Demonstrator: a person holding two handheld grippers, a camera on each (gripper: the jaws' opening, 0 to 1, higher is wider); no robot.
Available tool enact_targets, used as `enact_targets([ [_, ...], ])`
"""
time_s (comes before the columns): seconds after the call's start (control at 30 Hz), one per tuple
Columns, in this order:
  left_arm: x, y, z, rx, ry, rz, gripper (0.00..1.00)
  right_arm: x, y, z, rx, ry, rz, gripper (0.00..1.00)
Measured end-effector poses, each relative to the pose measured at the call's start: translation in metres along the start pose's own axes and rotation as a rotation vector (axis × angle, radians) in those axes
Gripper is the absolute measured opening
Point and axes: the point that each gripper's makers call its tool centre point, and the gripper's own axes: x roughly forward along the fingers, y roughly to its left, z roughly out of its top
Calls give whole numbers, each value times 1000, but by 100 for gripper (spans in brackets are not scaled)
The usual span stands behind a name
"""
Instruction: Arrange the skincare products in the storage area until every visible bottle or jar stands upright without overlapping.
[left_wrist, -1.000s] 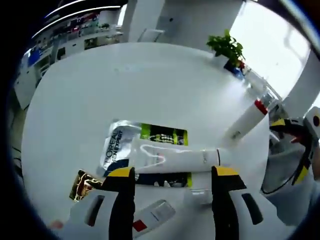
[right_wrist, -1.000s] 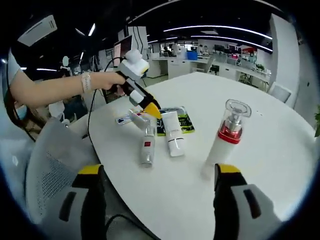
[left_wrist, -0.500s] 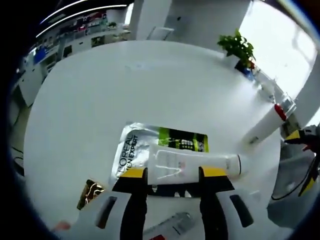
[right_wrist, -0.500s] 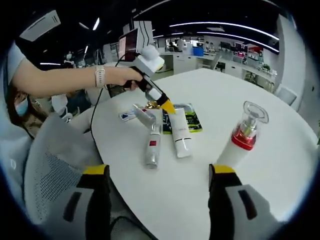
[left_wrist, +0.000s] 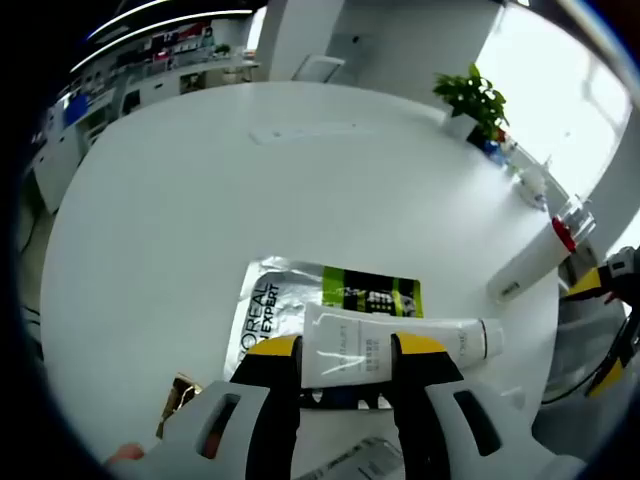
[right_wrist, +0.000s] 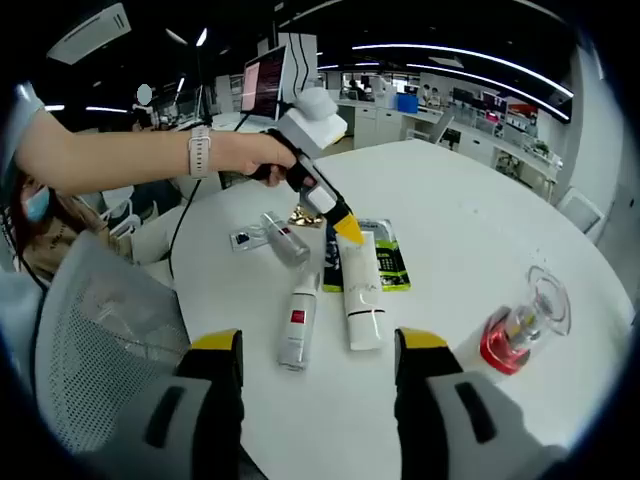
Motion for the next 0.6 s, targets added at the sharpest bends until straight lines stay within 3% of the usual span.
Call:
enact_targets([
  [0.23, -6, -8, -1, 12, -12, -24, 32, 27, -11, 5, -37, 41, -12, 51],
  [0.6, -12, -9, -1, 26, -18, -43, 33, 73, -33, -6, -86, 163, -39, 43],
])
